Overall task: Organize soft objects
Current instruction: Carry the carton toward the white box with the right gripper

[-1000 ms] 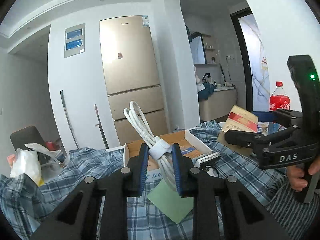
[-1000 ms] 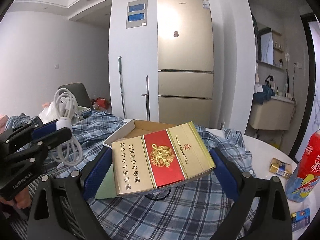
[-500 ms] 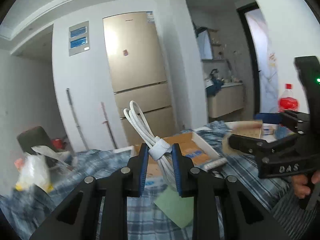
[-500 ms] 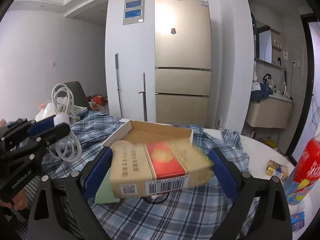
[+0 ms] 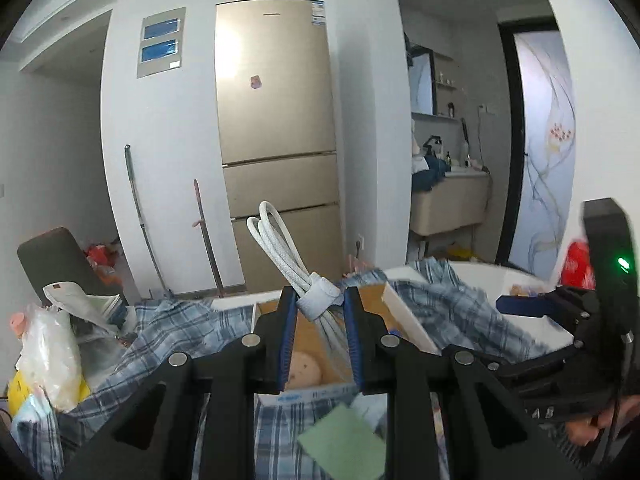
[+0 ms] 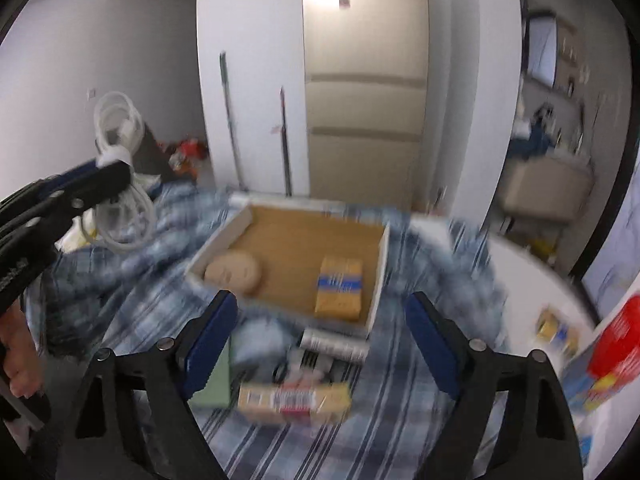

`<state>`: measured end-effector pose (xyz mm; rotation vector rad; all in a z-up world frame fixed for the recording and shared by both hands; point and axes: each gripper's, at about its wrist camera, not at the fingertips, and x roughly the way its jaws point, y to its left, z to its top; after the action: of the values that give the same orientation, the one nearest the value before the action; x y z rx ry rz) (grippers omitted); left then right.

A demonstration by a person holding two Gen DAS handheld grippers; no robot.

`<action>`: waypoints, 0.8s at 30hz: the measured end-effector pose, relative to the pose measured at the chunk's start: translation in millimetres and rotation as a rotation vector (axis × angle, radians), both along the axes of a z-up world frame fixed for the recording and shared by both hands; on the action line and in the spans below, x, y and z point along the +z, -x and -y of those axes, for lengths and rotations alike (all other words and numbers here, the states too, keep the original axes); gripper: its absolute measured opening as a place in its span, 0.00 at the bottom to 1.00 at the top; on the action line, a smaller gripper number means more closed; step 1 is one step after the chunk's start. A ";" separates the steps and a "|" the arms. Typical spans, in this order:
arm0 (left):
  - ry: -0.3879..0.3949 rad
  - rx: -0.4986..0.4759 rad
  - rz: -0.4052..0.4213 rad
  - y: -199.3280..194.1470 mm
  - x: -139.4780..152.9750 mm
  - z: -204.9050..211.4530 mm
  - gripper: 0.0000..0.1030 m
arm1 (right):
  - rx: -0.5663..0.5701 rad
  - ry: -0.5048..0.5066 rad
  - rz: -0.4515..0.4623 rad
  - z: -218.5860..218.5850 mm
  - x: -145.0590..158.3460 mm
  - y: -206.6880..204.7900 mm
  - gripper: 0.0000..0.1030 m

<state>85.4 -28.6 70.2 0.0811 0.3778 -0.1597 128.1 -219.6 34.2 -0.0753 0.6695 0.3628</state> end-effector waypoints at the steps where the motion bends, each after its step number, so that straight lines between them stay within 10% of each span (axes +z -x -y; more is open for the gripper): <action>1: 0.001 -0.007 -0.010 3.5 -4.0 0.0 0.24 | 0.014 -0.026 -0.033 2.8 -6.7 0.6 0.88; 24: -0.038 -0.002 -0.067 8.8 -24.7 0.6 0.24 | 0.073 0.131 -0.240 -31.3 -70.3 -5.0 0.85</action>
<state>76.6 -29.2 45.5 0.1139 0.4476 -0.1574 133.1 -188.2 -36.1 -0.1832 0.9299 0.4013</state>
